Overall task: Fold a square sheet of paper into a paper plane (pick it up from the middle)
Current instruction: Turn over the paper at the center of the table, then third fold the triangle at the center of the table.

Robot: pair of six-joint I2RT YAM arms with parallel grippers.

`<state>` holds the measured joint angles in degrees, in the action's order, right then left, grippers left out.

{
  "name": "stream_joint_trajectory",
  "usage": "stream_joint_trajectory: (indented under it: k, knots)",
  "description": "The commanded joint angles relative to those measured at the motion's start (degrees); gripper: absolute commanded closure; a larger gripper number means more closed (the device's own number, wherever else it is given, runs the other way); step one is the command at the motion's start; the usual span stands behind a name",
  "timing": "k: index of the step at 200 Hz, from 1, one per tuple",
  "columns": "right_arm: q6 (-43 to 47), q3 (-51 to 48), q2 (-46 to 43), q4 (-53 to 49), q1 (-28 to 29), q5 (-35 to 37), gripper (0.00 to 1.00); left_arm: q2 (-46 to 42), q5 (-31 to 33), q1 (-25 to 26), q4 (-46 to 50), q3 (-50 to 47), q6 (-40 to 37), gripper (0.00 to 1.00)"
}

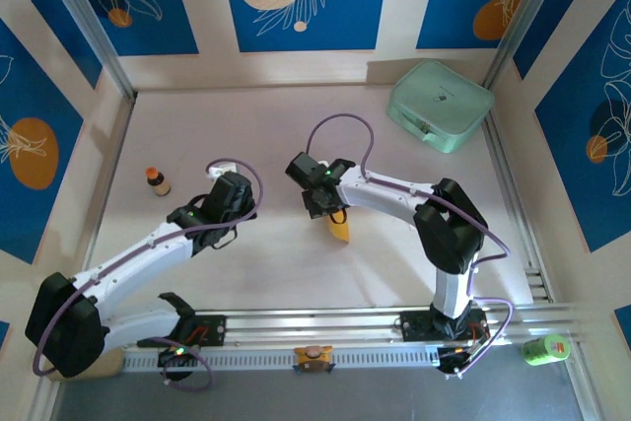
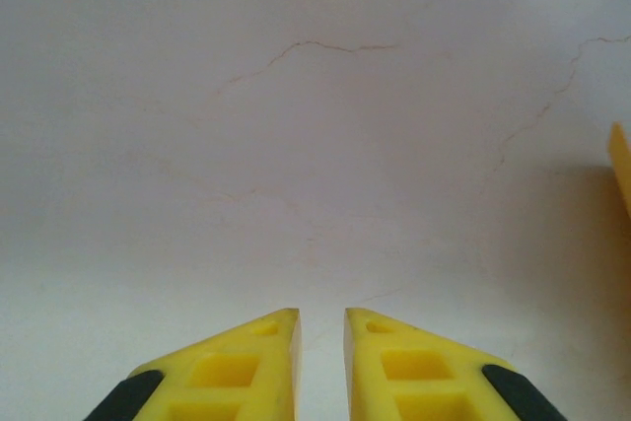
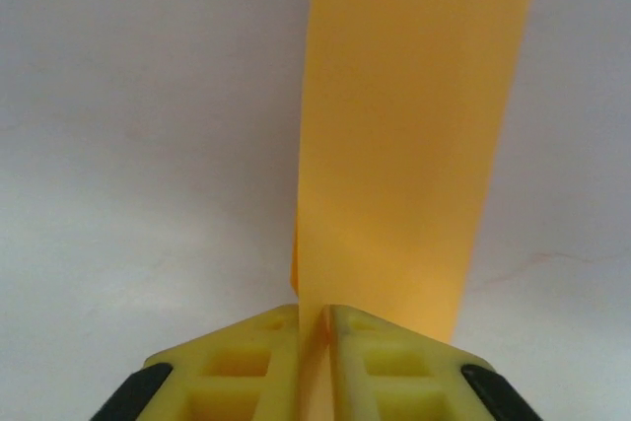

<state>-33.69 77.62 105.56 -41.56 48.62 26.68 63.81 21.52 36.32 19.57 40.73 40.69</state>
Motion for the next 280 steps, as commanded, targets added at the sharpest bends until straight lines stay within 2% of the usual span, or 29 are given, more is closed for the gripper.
stream_joint_trajectory:
  k: [1,28,53,60,79,97,131,175,235,280]
  knots:
    - [-0.1,-1.7,-2.2,6.4,-2.7,-14.4,0.73,-0.8,-0.1,-0.6,1.0,-0.5,0.9,0.80]
    - [-3.7,-9.6,-9.0,13.5,-9.1,-24.3,0.62,-1.3,-3.7,-0.6,-3.1,-2.0,0.0,0.80]
    - [-7.1,-20.0,-15.8,22.8,-16.6,-34.0,0.61,-0.2,-7.9,-0.7,-7.2,-2.4,-0.9,0.80]
    - [-8.0,-22.9,-17.1,25.3,-19.0,-36.9,0.63,0.6,-9.5,-0.7,-8.3,-2.2,-1.1,0.80]
    - [-9.2,-29.0,-18.7,30.4,-24.2,-43.6,0.76,4.4,-15.3,-0.6,-10.9,-0.8,-1.7,0.80]
    - [-9.5,-33.4,-19.1,34.1,-27.2,-47.8,0.80,8.8,-21.5,-0.5,-14.3,0.4,-1.4,0.80]
    - [-9.1,-35.5,-16.5,36.3,-28.2,-50.8,0.87,18.0,-31.9,0.1,-20.2,2.8,0.9,0.80]
    - [-9.3,-34.8,-11.8,38.8,-28.1,-52.6,0.89,26.7,-40.1,0.9,-22.5,6.0,3.3,0.75]
    - [-8.8,-34.8,-5.0,39.5,-28.8,-52.9,0.89,32.0,-44.7,1.0,-26.0,6.5,7.0,0.70]
    - [-10.5,-36.9,-3.7,38.7,-28.9,-51.6,0.92,34.4,-45.9,1.0,-24.8,7.8,7.2,0.67]
